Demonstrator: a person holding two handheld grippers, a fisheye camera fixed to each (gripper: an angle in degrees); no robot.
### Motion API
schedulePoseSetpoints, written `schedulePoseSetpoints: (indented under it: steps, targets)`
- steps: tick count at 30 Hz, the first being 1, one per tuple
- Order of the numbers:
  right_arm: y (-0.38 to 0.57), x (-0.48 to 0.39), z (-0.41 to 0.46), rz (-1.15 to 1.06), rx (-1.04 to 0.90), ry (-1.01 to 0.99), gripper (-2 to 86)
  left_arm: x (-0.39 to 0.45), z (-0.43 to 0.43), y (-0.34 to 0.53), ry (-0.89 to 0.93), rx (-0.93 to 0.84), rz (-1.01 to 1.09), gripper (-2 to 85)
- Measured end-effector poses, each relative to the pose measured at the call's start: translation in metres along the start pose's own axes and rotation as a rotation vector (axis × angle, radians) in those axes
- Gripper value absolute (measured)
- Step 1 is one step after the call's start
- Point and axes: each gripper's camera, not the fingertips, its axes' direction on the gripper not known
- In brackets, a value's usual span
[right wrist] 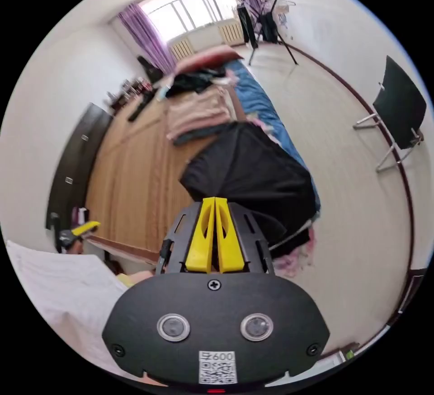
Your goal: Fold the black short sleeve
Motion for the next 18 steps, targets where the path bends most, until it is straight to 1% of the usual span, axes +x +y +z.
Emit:
schedulePoseSetpoints:
  steps: [1,2,3,4,5,7,8,10,11,12,14,15,16,17,18]
  targets:
    - [-0.004,-0.017,-0.033,-0.036,0.092,-0.074,-0.8,0.014,-0.020,0.001,-0.001,0.000,0.041,0.4]
    - [-0.007,-0.032,-0.046,-0.088,0.111,-0.074,-0.8,0.020,-0.030,0.001,-0.008,0.003,0.065,0.4]
    - [-0.007,-0.071,-0.067,-0.283,0.144,-0.063,-0.8,0.027,-0.051,0.000,-0.028,0.018,0.098,0.5]
    - [-0.003,-0.100,-0.082,-0.421,0.210,-0.047,-0.8,0.028,-0.074,0.000,-0.041,0.042,0.103,0.6]
    - [-0.003,-0.105,-0.088,-0.430,0.245,-0.065,-0.8,0.027,-0.085,-0.001,-0.040,0.053,0.097,0.6]
    - [-0.017,-0.101,-0.101,-0.324,0.286,-0.301,-0.8,0.012,-0.128,-0.003,-0.015,0.082,0.051,0.9]
    - [-0.015,-0.108,-0.104,-0.346,0.316,-0.319,-0.8,0.007,-0.139,-0.004,-0.009,0.090,0.039,1.1]
    - [0.012,-0.166,-0.113,-0.610,0.408,-0.292,-0.8,-0.021,-0.192,-0.002,0.026,0.164,-0.013,2.1]
    - [0.020,-0.181,-0.113,-0.661,0.422,-0.285,-0.8,-0.030,-0.207,0.000,0.045,0.196,-0.030,2.4]
    - [0.032,-0.203,-0.109,-0.715,0.442,-0.292,-0.8,-0.053,-0.239,0.004,0.114,0.267,-0.069,3.5]
    - [0.043,-0.221,-0.093,-0.712,0.457,-0.338,-0.8,-0.099,-0.288,0.012,0.282,0.384,-0.141,6.5]
    - [0.047,-0.225,-0.076,-0.662,0.461,-0.348,-0.8,-0.136,-0.318,0.018,0.429,0.464,-0.200,9.7]
    - [0.050,-0.228,-0.056,-0.583,0.456,-0.313,-0.8,-0.173,-0.347,0.027,0.563,0.539,-0.260,13.7]
    - [0.052,-0.231,-0.045,-0.544,0.453,-0.272,-0.8,-0.193,-0.362,0.032,0.619,0.579,-0.284,14.6]
    - [0.063,-0.245,-0.022,-0.531,0.454,-0.117,-0.8,-0.229,-0.393,0.045,0.702,0.664,-0.309,16.5]
